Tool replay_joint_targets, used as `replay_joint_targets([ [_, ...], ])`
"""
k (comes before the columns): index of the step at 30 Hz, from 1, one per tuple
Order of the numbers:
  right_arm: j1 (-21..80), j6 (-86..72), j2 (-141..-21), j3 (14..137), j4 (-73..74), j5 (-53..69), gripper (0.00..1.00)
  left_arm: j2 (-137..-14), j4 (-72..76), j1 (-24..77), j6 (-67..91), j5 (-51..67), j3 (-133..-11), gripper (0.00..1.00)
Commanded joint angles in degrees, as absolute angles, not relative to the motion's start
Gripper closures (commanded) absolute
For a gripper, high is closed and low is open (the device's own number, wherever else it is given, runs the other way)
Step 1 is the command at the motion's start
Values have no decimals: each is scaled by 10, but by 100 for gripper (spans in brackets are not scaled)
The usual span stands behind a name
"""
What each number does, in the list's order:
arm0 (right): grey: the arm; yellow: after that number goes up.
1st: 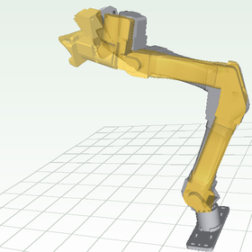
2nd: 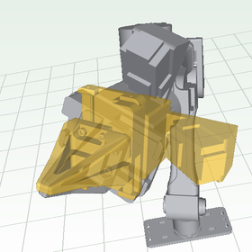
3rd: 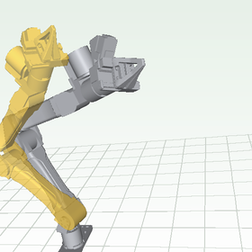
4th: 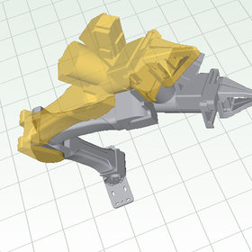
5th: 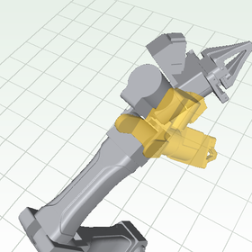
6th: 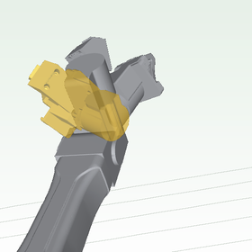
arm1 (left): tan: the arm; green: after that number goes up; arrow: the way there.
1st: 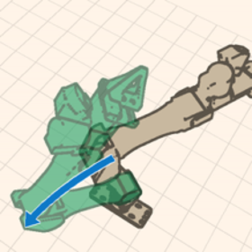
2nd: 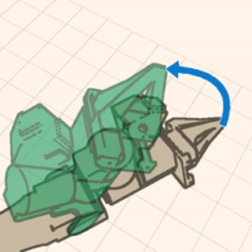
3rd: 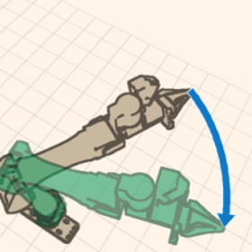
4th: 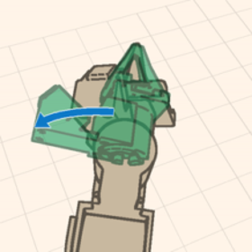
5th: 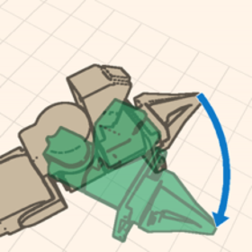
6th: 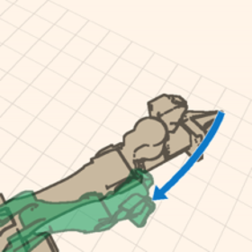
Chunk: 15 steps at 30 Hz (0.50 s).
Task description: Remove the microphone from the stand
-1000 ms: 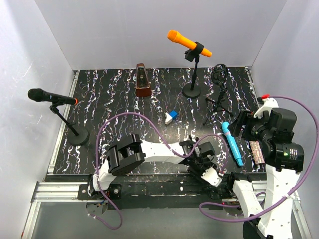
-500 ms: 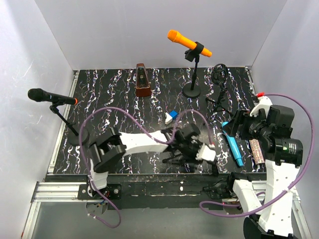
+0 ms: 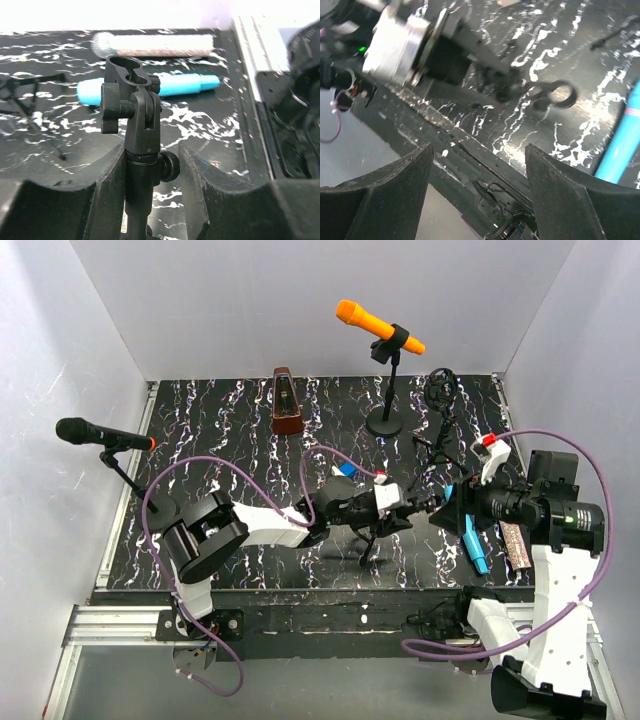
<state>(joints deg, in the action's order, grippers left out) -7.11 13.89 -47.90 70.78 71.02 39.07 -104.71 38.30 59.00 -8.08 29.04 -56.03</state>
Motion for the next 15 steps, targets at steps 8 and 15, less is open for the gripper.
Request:
replay_joint_targets([
  [8, 65, 298, -524, 708, 716, 369, 23, -990, 627, 551, -25, 143, -450, 100],
  [15, 100, 305, -595, 755, 700, 330, 23, -943, 696, 550, -55, 131, -336, 100],
])
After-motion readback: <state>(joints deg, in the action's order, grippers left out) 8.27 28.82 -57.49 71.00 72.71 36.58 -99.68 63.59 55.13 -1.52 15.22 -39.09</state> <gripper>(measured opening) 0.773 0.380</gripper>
